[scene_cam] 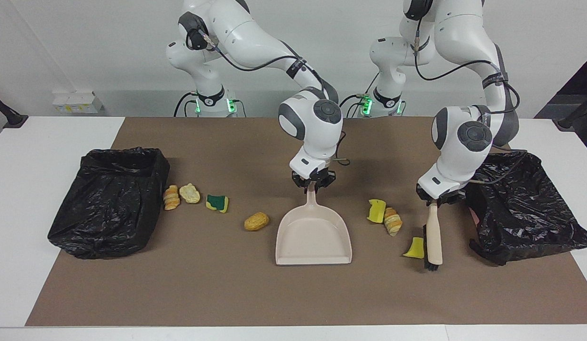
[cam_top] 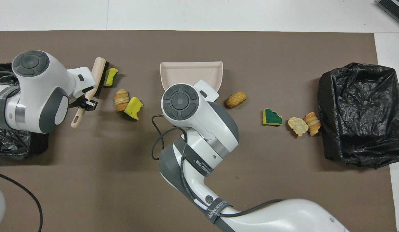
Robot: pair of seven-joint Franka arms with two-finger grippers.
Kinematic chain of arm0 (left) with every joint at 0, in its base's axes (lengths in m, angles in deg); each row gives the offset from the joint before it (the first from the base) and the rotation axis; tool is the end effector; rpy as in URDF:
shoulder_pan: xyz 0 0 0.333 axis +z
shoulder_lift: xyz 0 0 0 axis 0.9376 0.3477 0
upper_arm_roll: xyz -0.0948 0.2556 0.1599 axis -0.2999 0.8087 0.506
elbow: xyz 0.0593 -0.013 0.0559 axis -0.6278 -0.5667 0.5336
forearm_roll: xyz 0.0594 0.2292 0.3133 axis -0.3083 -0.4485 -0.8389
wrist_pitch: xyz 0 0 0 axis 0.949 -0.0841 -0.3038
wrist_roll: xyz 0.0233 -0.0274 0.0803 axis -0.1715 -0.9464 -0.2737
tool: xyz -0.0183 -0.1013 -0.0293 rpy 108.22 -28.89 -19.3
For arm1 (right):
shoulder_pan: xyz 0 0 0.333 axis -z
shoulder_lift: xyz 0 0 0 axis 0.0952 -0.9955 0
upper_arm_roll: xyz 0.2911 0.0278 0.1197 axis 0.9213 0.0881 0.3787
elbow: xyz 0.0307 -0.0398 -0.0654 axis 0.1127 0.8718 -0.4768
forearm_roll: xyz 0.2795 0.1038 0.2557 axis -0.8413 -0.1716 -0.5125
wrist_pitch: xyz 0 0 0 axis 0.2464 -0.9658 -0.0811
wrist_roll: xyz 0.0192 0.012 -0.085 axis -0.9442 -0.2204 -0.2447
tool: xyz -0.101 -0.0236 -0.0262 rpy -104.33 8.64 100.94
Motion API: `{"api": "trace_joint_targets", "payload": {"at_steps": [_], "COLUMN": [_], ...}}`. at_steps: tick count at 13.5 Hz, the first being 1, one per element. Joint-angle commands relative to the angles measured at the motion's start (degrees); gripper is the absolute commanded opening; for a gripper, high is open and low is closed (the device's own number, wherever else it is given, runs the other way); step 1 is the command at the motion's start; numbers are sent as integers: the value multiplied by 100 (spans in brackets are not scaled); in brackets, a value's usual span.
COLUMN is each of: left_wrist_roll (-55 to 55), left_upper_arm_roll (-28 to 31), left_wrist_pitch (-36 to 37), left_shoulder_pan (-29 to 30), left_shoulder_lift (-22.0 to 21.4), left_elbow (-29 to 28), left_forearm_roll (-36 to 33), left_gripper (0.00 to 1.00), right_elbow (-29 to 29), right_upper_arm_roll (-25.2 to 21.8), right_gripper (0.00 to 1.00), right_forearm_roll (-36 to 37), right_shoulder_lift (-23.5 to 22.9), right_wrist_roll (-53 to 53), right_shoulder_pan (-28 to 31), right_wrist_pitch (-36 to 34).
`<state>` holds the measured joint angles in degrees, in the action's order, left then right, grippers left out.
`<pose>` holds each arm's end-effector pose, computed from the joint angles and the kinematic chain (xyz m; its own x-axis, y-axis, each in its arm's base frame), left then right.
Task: Sweep and dump trash in bin
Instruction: 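Set the dustpan beside the trash with the right gripper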
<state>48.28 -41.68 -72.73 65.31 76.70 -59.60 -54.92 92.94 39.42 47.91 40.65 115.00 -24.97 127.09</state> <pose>0.6142 -0.0724 0.3595 0.9385 -0.3287 -0.1054 -0.3401 -0.9327 -0.1196 0.5585 0.4143 0.4203 0.9975 0.0397 0.0578 0.0367 -0.9979 0.0526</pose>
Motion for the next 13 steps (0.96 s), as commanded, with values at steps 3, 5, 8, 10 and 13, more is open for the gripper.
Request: {"api": "trace_joint_targets", "payload": {"at_steps": [3, 5, 8, 10, 13], "left_wrist_roll": [-506, -894, -957, -1262, -1344], "left_upper_arm_roll": [65, 56, 65, 65, 100], "left_wrist_pitch": [145, 400, 621, 682, 709], "left_shoulder_pan": [-303, -566, -822, -910, -841], "left_shoulder_lift": [-452, -523, -742, -857, -1023], "left_elbow": [-550, -585, -856, -928, -779], "left_forearm_roll": [359, 368, 674, 1077, 1273], "left_gripper": [0, 0, 0, 0, 0], "right_elbow": [237, 246, 404, 544, 860], "right_upper_arm_roll": [29, 20, 20, 20, 20], "right_gripper": [0, 0, 0, 0, 0], "right_forearm_roll": [-305, -296, -279, -226, -208], "right_shoulder_lift": [583, 609, 679, 706, 837], "right_wrist_roll": [-2397, -3619, -5308, -6842, -7729], "right_shoulder_pan": [449, 634, 810, 968, 977], "right_wrist_pitch": [-987, -1296, -1490, -1464, -1080]}}
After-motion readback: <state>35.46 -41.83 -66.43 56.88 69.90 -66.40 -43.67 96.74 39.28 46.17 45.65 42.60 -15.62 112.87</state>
